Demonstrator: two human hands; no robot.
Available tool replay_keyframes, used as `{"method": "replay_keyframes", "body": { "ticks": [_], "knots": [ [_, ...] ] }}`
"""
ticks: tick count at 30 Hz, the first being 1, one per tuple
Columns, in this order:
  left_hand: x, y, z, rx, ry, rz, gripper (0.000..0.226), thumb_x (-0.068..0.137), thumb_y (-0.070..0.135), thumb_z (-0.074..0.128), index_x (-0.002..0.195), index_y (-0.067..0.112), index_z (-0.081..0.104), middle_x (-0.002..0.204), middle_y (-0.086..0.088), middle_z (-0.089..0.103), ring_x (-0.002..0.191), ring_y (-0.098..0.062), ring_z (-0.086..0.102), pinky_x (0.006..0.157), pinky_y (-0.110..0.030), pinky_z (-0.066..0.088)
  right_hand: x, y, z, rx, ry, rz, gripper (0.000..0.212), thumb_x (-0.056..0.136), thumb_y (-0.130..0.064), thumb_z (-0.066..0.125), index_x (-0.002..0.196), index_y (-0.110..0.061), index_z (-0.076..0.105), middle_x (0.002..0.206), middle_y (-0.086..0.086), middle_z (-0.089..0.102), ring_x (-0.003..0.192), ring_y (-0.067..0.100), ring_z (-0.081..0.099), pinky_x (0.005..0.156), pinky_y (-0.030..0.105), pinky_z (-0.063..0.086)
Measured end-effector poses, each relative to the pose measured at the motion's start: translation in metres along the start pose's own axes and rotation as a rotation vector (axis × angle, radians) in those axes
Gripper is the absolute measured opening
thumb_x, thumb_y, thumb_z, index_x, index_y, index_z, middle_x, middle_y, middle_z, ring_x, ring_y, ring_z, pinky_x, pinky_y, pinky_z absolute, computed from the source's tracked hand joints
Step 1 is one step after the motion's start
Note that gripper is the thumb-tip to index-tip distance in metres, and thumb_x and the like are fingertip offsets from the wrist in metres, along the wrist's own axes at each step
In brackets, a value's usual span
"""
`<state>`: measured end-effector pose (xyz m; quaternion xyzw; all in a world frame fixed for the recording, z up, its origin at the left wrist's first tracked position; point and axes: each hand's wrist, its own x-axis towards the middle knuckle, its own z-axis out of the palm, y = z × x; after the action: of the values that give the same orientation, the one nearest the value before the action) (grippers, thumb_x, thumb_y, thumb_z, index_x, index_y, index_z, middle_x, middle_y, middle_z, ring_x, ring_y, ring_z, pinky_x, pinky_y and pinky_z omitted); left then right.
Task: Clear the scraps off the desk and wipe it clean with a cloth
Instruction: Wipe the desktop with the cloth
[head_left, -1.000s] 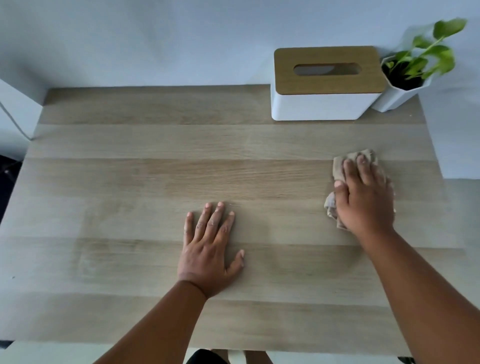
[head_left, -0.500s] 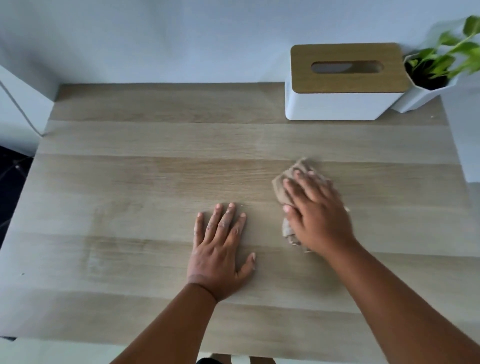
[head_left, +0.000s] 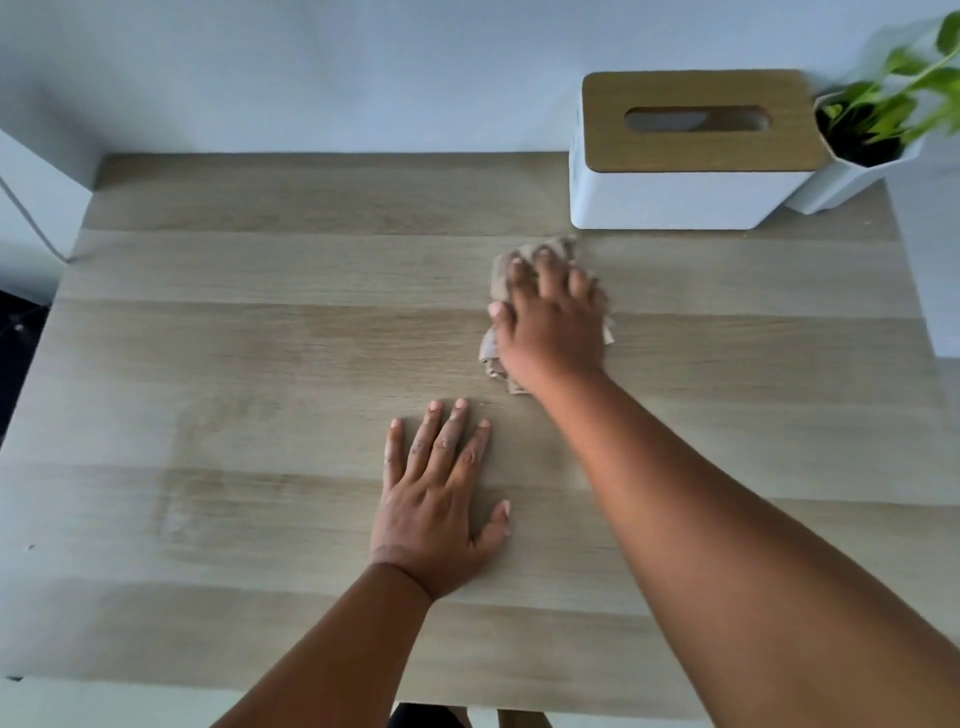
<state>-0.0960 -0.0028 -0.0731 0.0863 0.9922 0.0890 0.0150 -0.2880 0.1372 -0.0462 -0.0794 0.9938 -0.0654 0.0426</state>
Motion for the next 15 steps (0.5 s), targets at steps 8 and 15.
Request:
{"method": "replay_keyframes", "body": {
  "ticks": [8, 15],
  "knots": [
    [0.000, 0.000, 0.002, -0.025, 0.010, 0.007, 0.085, 0.088, 0.062, 0.054, 0.160, 0.019, 0.035, 0.172, -0.005, 0.016, 0.160, -0.028, 0.006, 0.123, -0.065, 0.014, -0.075, 0.100, 0.006, -0.059, 0.028, -0.113, 0.056, 0.100, -0.050, 0.038, 0.151, -0.028, 0.045, 0.163, 0.001, 0.037, 0.141, 0.036, 0.042, 0.115, 0.050, 0.033],
    [0.000, 0.001, -0.004, -0.024, -0.029, 0.008, 0.083, 0.092, 0.063, 0.048, 0.160, 0.018, 0.034, 0.172, -0.007, 0.016, 0.160, -0.029, 0.005, 0.124, -0.065, 0.012, -0.036, 0.128, -0.008, -0.034, -0.007, 0.331, 0.065, 0.099, -0.045, 0.029, 0.157, -0.017, 0.035, 0.169, 0.011, 0.021, 0.151, 0.042, 0.024, 0.121, 0.059, 0.022]
  ]
}}
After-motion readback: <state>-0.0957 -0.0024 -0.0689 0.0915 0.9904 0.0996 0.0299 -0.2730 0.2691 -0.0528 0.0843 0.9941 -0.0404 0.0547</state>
